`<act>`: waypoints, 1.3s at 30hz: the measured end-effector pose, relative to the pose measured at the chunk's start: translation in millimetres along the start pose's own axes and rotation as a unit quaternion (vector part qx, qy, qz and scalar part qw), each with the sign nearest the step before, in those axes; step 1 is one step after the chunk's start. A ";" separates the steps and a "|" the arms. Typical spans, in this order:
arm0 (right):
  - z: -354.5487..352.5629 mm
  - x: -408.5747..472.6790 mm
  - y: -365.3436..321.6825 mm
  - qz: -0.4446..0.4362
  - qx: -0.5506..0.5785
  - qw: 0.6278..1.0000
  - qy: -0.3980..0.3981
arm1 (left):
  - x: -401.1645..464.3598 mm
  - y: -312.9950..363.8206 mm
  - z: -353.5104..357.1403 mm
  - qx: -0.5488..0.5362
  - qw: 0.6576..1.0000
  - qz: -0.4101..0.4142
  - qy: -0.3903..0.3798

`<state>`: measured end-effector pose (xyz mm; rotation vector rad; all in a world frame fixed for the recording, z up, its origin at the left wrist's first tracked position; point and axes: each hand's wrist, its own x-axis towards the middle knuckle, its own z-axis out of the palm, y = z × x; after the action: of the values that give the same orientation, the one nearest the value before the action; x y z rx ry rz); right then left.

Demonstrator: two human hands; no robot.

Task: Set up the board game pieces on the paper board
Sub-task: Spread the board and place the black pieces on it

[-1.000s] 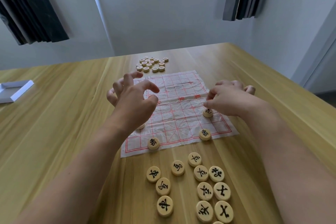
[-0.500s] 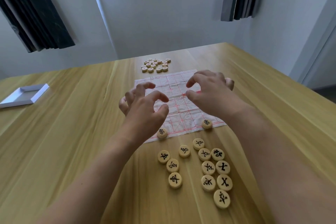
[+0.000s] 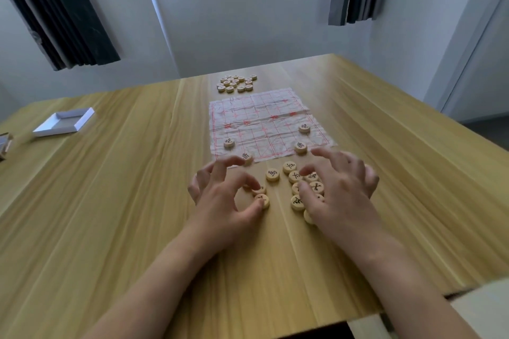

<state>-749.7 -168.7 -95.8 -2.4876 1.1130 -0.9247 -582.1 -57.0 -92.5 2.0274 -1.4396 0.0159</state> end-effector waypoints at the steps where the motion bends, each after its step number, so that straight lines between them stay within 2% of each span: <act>1: 0.1 -8.4 -1.1 0.002 -0.006 1.000 -0.003 | -3.3 0.3 -0.6 0.003 1.000 0.005 0.002; 6: 0.3 -22.5 -1.1 0.001 -0.042 0.999 -0.009 | -8.6 2.6 0.8 0.044 0.999 0.029 -0.015; 19: -8.3 -23.8 0.5 0.021 -0.057 0.997 -0.056 | -6.7 -0.8 -0.3 0.022 0.999 0.024 -0.026; 28: -9.2 -27.1 4.3 0.060 -0.054 0.997 -0.011 | -6.7 -2.7 -1.0 0.011 0.998 0.041 -0.048; 32: -9.8 -24.6 6.9 0.098 -0.013 0.995 0.013 | -7.1 -3.3 -2.1 0.004 0.996 0.054 -0.064; 39: -10.1 -21.3 9.6 0.121 0.016 0.992 0.017 | -6.8 -3.5 -3.1 -0.003 0.993 0.083 -0.085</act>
<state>-772.4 -159.1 -102.1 -2.2544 1.3643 -0.9093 -580.8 -49.0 -94.2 1.9385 -1.7093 -0.0933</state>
